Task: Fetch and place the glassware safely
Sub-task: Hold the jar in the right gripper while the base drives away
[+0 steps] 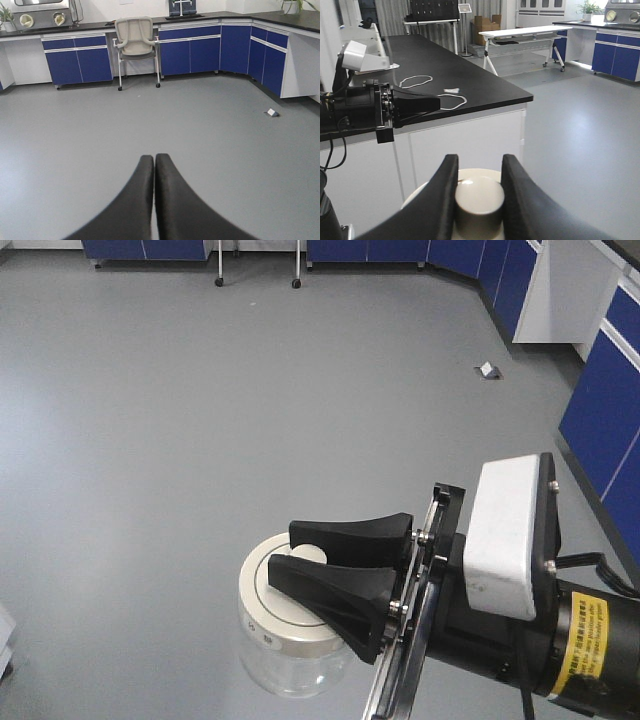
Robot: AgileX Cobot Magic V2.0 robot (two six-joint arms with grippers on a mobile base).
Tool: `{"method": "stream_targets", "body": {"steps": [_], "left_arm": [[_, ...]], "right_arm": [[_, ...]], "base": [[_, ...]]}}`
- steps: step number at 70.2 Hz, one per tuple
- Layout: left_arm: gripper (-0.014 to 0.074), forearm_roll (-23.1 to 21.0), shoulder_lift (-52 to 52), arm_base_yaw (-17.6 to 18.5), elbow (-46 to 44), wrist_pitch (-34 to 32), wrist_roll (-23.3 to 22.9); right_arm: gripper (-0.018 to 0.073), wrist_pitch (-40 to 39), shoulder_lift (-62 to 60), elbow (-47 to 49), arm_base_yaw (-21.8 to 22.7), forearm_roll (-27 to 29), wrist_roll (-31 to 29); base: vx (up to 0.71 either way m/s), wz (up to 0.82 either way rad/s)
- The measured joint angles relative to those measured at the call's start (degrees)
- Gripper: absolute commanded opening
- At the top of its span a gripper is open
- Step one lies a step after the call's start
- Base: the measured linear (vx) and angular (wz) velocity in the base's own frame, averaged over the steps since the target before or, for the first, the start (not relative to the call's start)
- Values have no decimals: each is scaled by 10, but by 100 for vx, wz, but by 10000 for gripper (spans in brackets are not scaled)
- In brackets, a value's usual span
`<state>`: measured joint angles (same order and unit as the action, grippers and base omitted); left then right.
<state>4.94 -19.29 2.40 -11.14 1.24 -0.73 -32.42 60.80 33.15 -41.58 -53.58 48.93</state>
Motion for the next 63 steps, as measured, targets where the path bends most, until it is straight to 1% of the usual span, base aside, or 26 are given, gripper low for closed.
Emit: {"method": "stream_targets", "body": {"steps": [63], "left_arm": [[-7,0,0,0,0,1,0]], "right_arm": [[0,0,0,0,0,0,0]], "base": [[54,-4]]}}
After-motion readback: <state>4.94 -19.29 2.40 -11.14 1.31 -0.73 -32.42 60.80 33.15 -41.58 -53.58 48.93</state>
